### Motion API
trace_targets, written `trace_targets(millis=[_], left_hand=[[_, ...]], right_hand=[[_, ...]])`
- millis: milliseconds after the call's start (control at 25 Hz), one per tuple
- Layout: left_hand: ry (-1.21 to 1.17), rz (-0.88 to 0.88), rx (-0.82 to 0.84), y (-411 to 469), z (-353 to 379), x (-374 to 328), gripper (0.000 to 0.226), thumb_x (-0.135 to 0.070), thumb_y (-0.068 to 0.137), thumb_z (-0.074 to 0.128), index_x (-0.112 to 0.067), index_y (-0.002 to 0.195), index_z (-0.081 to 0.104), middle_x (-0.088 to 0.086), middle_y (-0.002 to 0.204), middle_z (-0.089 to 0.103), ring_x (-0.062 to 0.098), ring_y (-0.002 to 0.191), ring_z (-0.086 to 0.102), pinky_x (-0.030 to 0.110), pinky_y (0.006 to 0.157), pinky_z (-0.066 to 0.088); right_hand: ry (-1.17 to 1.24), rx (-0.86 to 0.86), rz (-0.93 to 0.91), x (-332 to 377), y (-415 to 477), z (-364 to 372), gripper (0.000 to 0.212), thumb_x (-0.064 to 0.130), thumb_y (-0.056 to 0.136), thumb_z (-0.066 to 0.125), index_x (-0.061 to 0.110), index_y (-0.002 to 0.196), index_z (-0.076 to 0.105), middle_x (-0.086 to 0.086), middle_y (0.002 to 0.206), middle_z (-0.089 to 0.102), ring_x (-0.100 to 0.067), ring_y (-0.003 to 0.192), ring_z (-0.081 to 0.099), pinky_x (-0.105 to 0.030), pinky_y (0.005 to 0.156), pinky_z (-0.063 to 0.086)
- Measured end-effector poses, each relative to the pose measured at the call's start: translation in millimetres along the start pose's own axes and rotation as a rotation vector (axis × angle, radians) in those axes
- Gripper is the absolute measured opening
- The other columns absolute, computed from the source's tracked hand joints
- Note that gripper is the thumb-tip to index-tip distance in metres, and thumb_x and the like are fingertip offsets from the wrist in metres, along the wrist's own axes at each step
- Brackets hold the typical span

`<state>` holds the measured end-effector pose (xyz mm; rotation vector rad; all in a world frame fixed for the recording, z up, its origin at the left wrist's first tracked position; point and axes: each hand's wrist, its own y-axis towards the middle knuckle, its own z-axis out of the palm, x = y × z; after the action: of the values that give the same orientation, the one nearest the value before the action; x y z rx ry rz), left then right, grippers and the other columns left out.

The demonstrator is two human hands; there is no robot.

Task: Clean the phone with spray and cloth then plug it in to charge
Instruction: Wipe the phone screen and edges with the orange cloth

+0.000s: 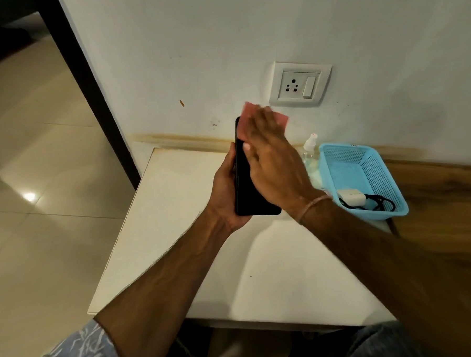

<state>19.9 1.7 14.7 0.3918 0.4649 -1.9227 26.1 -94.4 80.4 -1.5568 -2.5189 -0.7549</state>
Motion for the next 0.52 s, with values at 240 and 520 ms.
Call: trace_targets(millis=[240, 520], left_hand=[[-0.017, 0.015, -0.021, -1.3, 1.9, -1.0, 0.054, -0.048, 0.101, 0.048, -0.014, 0.143, 0.057, 0.013, 0.143, 0.057, 0.027, 0.129, 0.057, 0.042, 0.114, 0.04], [-0.032, 0.043, -0.07, -4.4, -1.4, -7.4, 0.052, -0.048, 0.101, 0.049, -0.012, 0.134, 0.063, 0.012, 0.125, 0.068, 0.029, 0.12, 0.062, 0.043, 0.112, 0.042]], right_hand=[[-0.018, 0.013, -0.095, -11.3, -0.4, 1.7, 0.051, 0.023, 0.104, 0.034, 0.009, 0.151, 0.02, -0.007, 0.161, 0.015, -0.019, 0.15, 0.005, -0.036, 0.122, 0.014], [-0.054, 0.059, -0.222, -12.2, 3.8, 3.1, 0.051, 0.02, 0.103, 0.037, 0.011, 0.151, 0.024, -0.006, 0.16, 0.018, -0.019, 0.149, 0.009, -0.031, 0.122, 0.011]])
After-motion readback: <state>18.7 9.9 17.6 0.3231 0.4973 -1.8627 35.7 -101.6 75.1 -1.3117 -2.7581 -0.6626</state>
